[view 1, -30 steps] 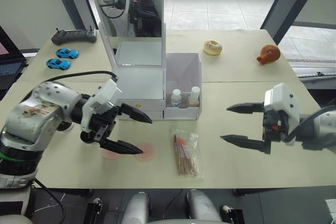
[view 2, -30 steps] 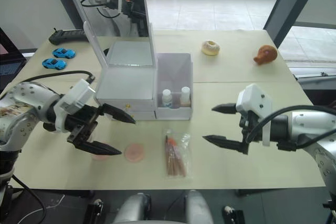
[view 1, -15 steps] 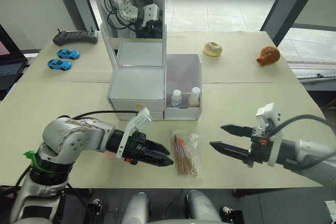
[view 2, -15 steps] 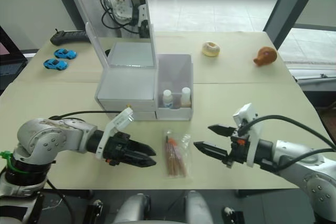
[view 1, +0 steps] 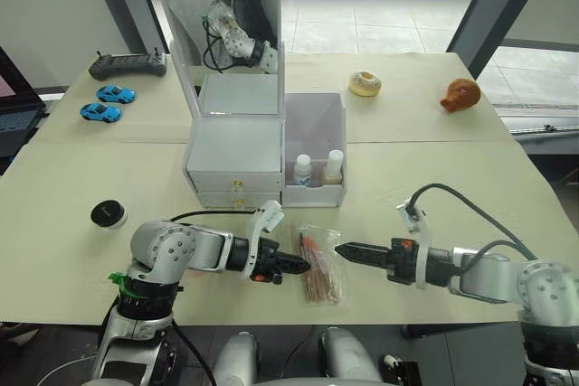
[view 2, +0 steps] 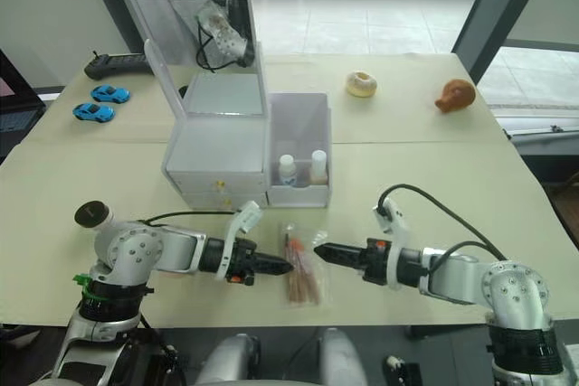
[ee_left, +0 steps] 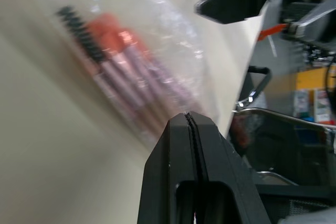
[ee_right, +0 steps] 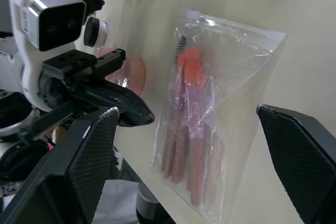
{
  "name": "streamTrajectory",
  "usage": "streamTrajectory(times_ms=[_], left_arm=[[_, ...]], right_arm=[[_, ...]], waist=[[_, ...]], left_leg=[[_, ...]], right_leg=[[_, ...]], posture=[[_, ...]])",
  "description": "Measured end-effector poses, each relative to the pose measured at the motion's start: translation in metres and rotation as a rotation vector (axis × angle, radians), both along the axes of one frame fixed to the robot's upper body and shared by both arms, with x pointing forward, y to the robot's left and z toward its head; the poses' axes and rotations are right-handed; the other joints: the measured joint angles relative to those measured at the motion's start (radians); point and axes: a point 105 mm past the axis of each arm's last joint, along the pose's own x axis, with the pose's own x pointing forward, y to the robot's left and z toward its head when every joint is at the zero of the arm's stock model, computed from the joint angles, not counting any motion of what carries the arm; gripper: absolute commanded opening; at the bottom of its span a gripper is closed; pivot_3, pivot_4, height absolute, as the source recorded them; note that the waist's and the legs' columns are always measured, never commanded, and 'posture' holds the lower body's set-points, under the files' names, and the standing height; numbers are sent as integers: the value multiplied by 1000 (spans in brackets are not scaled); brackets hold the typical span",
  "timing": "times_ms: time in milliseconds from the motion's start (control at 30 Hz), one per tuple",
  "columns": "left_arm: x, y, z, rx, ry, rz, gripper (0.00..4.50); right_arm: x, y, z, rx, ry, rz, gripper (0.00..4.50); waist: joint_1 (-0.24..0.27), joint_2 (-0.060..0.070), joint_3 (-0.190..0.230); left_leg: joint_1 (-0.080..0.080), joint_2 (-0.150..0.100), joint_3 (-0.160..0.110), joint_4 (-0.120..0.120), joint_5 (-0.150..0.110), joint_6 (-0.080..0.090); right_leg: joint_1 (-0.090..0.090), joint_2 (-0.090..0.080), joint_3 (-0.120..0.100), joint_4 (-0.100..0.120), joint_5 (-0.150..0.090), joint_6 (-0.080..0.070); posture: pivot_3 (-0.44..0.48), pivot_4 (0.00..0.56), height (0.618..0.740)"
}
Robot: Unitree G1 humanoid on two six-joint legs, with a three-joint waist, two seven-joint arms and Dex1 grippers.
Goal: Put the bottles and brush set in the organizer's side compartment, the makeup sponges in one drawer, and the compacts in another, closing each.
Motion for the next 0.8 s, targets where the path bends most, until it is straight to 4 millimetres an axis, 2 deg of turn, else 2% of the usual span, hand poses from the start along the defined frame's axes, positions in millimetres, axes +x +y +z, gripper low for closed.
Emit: streamTrajectory(times_ms=[133, 467, 767, 800], left_arm=[[4, -4, -4, 20, -37, 22, 44], [6, -9, -10, 32, -37, 50, 44], [6, -6, -12, 38, -30, 69, 44], [6, -6, -12, 39, -30, 71, 4]], right_arm=[[4, 13, 1, 62, 60, 44, 4500], [12, 38, -17, 47, 144, 162, 4500], [17, 42, -22, 41, 145, 220, 4500], [18, 42, -22, 34, 140, 227, 4310]], waist=[[0, 2, -1], [-3, 2, -3], [-7, 0, -9], [-7, 0, -9]], left_leg=[[0, 0, 0, -1, 0, 0], [0, 1, 1, 0, 0, 0], [0, 1, 0, -2, 0, 0], [0, 2, 0, -2, 0, 0]], right_leg=[[2, 0, 0, 0, 0, 0], [2, 1, 0, -1, 0, 0], [2, 2, 0, -1, 0, 0], [2, 2, 0, -1, 0, 0]], posture=[[0, 150, 740], [0, 150, 740], [0, 150, 740], [0, 150, 740]])
